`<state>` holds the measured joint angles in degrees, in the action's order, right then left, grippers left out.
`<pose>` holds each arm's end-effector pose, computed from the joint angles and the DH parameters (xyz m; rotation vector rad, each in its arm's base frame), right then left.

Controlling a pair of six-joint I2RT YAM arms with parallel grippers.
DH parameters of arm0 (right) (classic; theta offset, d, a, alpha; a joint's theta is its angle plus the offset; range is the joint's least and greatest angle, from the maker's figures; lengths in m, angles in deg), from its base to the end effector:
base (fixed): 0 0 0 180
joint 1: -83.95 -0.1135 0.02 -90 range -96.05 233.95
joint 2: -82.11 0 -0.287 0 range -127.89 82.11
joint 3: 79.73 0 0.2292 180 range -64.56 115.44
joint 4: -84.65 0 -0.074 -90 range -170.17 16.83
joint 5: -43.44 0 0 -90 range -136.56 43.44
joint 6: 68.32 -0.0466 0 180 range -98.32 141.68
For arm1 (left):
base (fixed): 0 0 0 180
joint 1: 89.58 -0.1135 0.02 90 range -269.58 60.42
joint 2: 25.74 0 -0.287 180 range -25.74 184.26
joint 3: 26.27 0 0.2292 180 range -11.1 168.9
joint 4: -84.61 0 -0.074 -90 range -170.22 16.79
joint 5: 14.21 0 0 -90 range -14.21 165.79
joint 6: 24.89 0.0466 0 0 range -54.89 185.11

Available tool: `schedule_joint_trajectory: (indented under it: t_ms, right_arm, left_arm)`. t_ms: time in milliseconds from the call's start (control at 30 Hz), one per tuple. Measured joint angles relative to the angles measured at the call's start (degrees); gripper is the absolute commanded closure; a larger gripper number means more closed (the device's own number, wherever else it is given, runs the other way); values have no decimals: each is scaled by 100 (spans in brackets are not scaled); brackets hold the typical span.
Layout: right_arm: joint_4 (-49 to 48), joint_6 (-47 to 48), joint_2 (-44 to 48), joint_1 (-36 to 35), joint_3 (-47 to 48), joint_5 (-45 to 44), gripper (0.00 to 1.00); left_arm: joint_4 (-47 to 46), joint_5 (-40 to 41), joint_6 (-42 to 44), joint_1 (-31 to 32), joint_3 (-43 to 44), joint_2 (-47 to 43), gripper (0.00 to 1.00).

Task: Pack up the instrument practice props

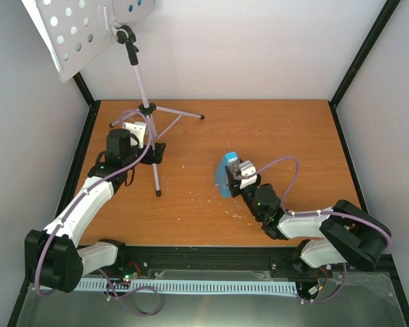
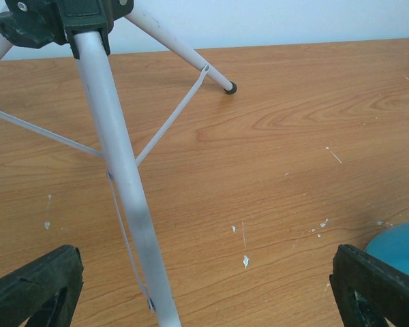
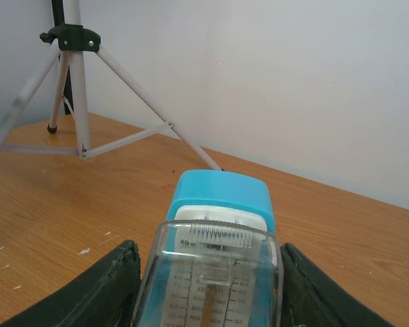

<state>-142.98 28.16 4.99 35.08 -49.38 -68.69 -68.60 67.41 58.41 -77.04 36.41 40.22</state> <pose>0.1646 0.1618 0.2280 -0.4428 1.4998 0.2833 0.2287 -0.0578 0.3023 0.1963 2.1002 -0.3553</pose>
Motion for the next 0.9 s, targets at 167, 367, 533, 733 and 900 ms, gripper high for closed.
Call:
schedule_joint_trajectory:
  t_ms: [167, 367, 533, 733, 900]
  right_arm:
    - [2, -2, -76, 0, 57, -7, 47]
    - [37, -13, -162, 0, 131, -11, 42]
    - [262, -63, -181, -7, 140, 13, 10]
    - [455, 20, 63, -42, 46, -7, 0]
    - [494, 105, 892, -42, -223, -37, 0]
  left_arm:
    - [0, -2, 0, 0, 0, 0, 1]
    - [0, -17, 0, 0, 0, 0, 0]
    - [0, -20, 0, 0, 0, 0, 0]
    - [0, -17, -2, 0, 0, -7, 0]
    - [0, -15, 0, 0, 0, -35, 1]
